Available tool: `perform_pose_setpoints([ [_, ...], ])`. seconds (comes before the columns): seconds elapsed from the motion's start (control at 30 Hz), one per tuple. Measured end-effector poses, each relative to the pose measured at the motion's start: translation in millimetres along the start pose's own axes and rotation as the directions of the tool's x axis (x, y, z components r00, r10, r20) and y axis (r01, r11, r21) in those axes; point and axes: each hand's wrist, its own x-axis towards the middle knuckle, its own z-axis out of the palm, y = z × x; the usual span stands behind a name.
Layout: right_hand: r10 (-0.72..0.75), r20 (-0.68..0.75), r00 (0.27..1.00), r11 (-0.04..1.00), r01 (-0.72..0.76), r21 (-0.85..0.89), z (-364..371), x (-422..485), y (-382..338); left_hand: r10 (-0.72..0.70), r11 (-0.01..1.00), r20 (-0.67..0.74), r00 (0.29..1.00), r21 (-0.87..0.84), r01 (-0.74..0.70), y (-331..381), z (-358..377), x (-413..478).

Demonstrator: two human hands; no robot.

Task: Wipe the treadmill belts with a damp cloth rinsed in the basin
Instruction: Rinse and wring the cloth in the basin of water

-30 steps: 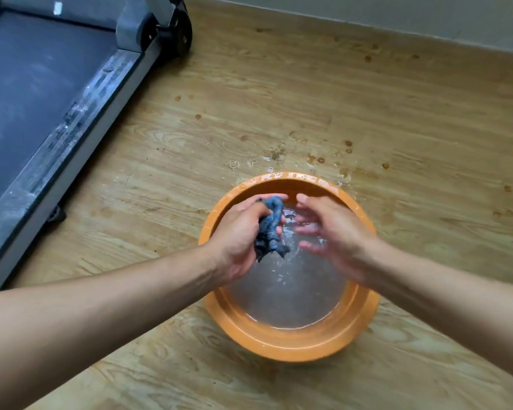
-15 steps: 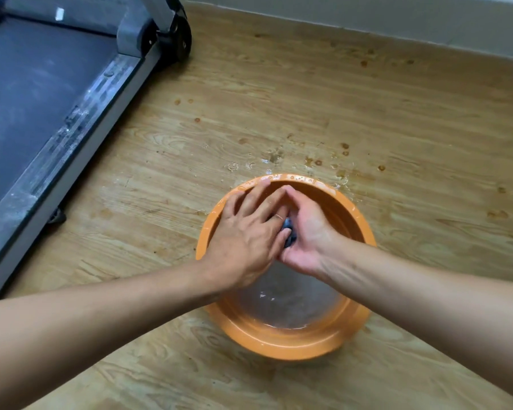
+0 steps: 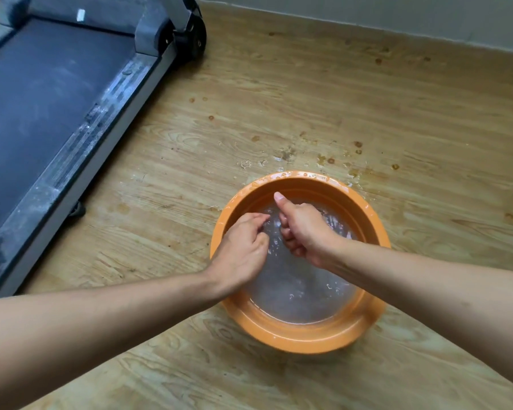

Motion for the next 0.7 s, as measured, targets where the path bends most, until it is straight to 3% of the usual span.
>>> perform_pose_setpoints([
  [0.37,-0.084,-0.032,0.996,0.990,0.080,-0.118,-17.8,4.9,11.3,0.020,1.000,0.132,0.991,0.011,-0.022,8.3,-2.9,-3.9],
  [0.6,-0.071,-0.148,0.986,0.988,0.049,-0.149,-12.6,-13.9,22.5,-0.092,0.988,0.135,0.987,-0.114,0.108,30.9,-5.0,-9.6],
  [0.7,-0.087,-0.176,0.981,0.987,0.061,-0.146,-8.0,-43.5,-3.9,-0.104,0.987,0.166,0.981,-0.104,0.122,52.1,-25.1,-26.5],
])
